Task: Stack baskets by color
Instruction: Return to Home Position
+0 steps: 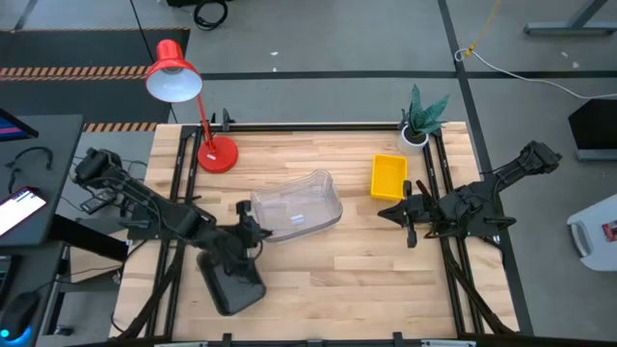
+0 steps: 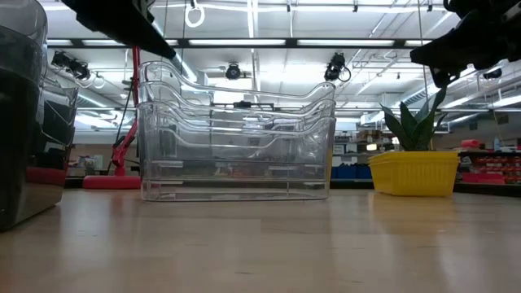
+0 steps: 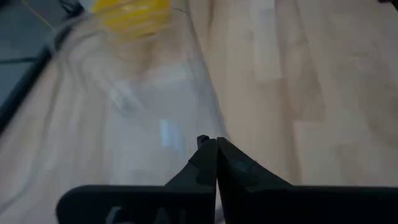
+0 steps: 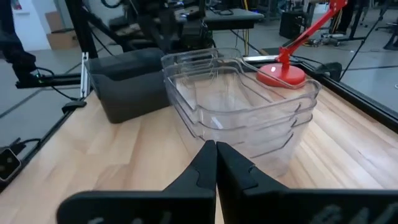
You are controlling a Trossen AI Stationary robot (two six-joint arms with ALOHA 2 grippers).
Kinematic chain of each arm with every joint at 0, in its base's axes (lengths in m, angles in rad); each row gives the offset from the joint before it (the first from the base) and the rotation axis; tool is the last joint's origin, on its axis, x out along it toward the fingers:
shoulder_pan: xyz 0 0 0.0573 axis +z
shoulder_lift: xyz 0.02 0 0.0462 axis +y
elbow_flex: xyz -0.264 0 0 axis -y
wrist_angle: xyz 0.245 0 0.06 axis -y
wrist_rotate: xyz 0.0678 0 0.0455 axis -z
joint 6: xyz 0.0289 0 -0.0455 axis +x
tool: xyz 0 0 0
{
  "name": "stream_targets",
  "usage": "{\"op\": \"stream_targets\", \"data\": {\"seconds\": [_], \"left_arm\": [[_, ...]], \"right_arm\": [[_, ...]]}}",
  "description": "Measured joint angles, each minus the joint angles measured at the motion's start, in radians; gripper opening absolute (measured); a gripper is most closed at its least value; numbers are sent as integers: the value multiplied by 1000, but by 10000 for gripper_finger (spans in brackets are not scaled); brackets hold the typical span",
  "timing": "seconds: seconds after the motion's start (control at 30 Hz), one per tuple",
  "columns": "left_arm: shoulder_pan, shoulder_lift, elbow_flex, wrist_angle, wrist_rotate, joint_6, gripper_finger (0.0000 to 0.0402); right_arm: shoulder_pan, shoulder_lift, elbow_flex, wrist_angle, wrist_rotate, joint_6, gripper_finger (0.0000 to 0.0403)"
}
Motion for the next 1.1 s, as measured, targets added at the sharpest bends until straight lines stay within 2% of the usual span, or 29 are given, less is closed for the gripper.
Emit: {"op": "stream_targets", "data": {"seconds": [0.27, 0.43, 0.6, 0.83, 1.0, 1.1], "left_arm": [[92, -175, -165, 125, 36, 152, 15], [116, -296, -251, 175, 73, 185, 6], [118, -401, -334, 237, 73, 208, 13], [159, -558, -451, 278, 75, 218, 7], [215, -666, -515, 310, 73, 221, 8], [241, -734, -549, 307, 73, 225, 11]], "right_arm": [[0, 0, 0, 43, -11, -22, 4], [0, 1, 0, 48, -11, -7, 4], [-15, 0, 0, 60, -11, -56, 4], [-140, -23, 0, 69, -6, -143, 3], [-258, -49, -1, 65, -128, -155, 2], [-311, -60, -1, 56, -158, -157, 2]]}}
